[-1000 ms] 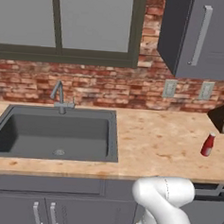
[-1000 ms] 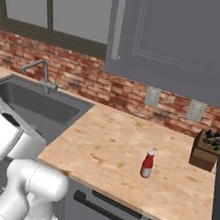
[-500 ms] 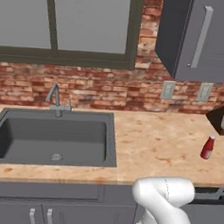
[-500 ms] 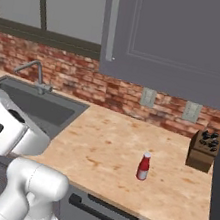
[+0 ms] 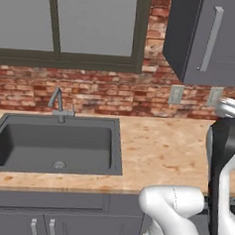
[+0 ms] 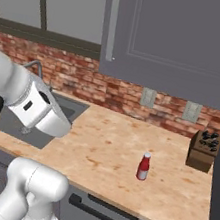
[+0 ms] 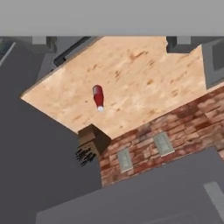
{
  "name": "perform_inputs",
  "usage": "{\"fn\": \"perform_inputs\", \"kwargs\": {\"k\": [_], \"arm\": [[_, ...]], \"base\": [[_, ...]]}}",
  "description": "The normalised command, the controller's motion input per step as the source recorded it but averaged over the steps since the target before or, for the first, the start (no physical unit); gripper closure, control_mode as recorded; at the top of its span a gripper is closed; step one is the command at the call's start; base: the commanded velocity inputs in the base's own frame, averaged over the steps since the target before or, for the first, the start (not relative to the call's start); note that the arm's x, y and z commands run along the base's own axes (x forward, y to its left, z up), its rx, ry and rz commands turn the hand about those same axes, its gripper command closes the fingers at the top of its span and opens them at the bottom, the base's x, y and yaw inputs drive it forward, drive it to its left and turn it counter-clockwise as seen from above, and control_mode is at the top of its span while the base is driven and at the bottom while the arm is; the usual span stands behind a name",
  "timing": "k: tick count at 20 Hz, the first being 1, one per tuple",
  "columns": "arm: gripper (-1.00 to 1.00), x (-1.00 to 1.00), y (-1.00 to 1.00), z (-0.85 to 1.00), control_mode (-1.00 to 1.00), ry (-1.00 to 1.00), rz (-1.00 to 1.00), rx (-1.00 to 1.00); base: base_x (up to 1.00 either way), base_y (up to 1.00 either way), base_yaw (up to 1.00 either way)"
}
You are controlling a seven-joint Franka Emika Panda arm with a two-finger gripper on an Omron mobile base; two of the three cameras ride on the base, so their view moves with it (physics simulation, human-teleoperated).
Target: Place the ketchup and ketchup from the counter to the top shelf of the fridge. If the existing items in the fridge are on the top shelf, move them to other shelves.
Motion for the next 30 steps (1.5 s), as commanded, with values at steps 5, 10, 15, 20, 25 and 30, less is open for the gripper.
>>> {"fn": "perform_inputs", "kwargs": {"k": [5, 10, 15, 20, 25, 30], "arm": [[-1.0, 0.56, -0.32, -0.49, -1.0, 0.0, -0.29, -0.02], [-1.0, 0.71, -0.15, -0.52, -1.0, 0.0, -0.3, 0.0], [-1.0, 0.38, -0.04, -0.44, -1.0, 0.0, -0.3, 0.0], [-1.0, 0.28, 0.0, -0.27, -1.0, 0.0, -0.31, 0.0], [-1.0, 0.33, -0.01, -0.37, -1.0, 0.0, -0.27, 0.0], [-1.0, 0.2, -0.16, -0.34, -1.0, 0.0, -0.26, 0.0]], "base": [[0.0, 0.0, 0.0], [0.0, 0.0, 0.0], [0.0, 0.0, 0.0], [0.0, 0.0, 0.0], [0.0, 0.0, 0.0], [0.0, 0.0, 0.0]]}}
